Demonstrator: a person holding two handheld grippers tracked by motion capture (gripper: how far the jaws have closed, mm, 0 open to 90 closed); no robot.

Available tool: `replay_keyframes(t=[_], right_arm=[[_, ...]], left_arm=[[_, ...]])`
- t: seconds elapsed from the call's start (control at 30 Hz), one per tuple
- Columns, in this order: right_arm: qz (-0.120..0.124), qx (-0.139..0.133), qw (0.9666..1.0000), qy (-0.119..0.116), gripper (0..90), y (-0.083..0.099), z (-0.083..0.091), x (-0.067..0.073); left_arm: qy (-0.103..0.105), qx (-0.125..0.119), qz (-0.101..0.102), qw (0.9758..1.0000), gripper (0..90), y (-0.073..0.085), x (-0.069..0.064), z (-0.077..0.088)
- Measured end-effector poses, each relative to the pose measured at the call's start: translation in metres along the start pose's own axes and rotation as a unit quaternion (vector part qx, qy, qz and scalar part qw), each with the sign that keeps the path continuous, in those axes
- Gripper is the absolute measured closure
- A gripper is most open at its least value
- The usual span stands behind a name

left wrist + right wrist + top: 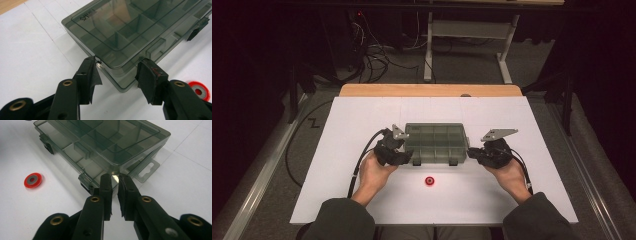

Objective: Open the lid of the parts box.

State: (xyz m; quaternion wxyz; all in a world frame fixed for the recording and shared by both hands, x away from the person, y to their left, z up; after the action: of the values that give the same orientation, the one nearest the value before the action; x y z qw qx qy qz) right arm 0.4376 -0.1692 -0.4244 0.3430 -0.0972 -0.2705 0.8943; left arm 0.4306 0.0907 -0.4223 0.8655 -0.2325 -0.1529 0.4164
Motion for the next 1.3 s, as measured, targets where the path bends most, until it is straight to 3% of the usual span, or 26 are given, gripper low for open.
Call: replay_keyframes(t=[0.23,0.5,0.67,0.87,1.3], right_arm=[[-0.005,-0.004,1.0,-0.002,80.4,-0.001,-0.004,0.0],[-0.032,-0.006,0.9994,0.008,76.1,-0.004,-0.009,-0.007],[-0.043,-0.004,0.999,0.012,75.8,-0.008,-0.011,-0.009],[-0.063,0.002,0.9979,0.015,75.8,-0.017,-0.015,-0.014],[-0.071,0.027,0.9969,0.021,75.9,-0.029,-0.024,-0.019]], left_arm=[[0.004,-0.015,0.008,0.9998,49.5,-0.004,0.003,0.004],[0.02,-0.038,0.027,0.9987,48.5,-0.009,0.007,0.008],[0.019,-0.045,0.032,0.9983,48.5,-0.014,0.009,0.011],[0.019,-0.052,0.038,0.9977,48.4,-0.019,0.013,0.014],[0.024,-0.066,0.049,0.9964,49.2,-0.029,0.018,0.019]])
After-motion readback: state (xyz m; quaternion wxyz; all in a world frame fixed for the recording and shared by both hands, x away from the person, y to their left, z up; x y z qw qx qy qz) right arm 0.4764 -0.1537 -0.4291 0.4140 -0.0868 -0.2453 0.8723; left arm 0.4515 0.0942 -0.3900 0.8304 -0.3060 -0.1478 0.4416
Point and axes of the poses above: each handheld gripper's, and its own axes: z roughly backward along the jaws, y roughly out of its underside, x roughly to its left, the point moved 7 cm from there along -z, roughly forward along the jaws, and after that the axes turned 12 degrees about x, right-handed, at the moved point
